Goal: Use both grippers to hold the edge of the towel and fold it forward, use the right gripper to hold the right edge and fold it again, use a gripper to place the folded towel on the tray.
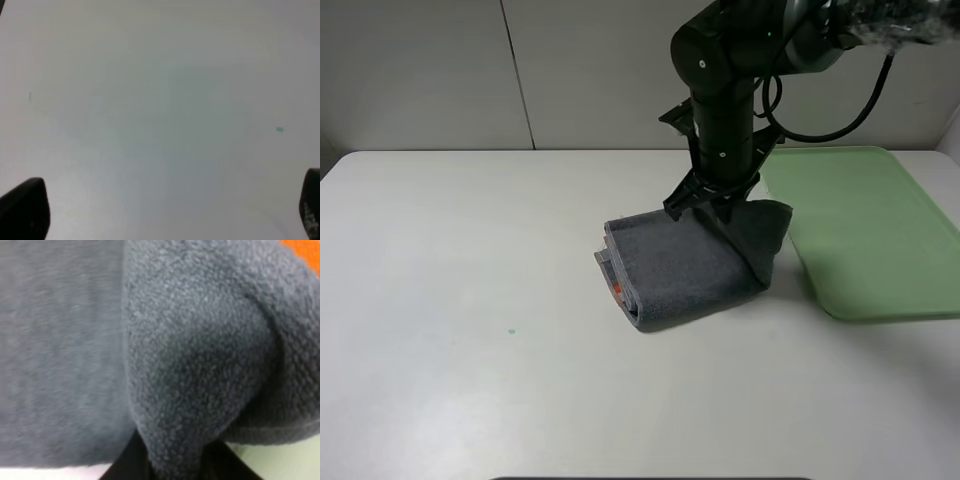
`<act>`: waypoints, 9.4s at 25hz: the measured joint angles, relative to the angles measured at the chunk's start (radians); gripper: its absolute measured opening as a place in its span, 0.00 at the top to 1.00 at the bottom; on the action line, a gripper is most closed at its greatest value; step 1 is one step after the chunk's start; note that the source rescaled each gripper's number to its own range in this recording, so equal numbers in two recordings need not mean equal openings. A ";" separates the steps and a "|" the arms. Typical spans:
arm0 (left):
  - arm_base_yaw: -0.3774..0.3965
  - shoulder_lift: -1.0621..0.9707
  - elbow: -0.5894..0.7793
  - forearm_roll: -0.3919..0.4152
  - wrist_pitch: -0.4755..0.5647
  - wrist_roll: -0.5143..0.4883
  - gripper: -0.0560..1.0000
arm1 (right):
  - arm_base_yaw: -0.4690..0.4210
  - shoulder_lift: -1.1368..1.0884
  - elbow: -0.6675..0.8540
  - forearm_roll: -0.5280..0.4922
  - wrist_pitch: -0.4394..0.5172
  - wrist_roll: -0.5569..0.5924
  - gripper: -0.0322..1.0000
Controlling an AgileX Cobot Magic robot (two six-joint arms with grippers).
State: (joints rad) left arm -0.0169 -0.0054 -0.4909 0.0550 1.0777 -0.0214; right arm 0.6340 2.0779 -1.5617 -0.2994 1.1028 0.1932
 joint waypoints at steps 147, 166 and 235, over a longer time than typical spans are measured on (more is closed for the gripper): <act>0.000 0.000 0.000 0.000 0.000 -0.001 0.00 | -0.336 0.094 -0.009 0.088 -0.176 -0.167 0.87; 0.000 0.000 0.000 0.000 0.000 -0.001 0.00 | -0.672 0.094 -0.009 0.090 -0.186 -0.167 0.87; 0.000 0.000 0.000 0.000 -0.002 -0.001 0.00 | -0.737 -0.785 0.423 0.441 0.078 -0.228 0.00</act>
State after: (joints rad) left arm -0.0169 -0.0054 -0.4909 0.0552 1.0761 -0.0225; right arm -0.1031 1.2929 -1.1385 0.1420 1.1812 -0.0348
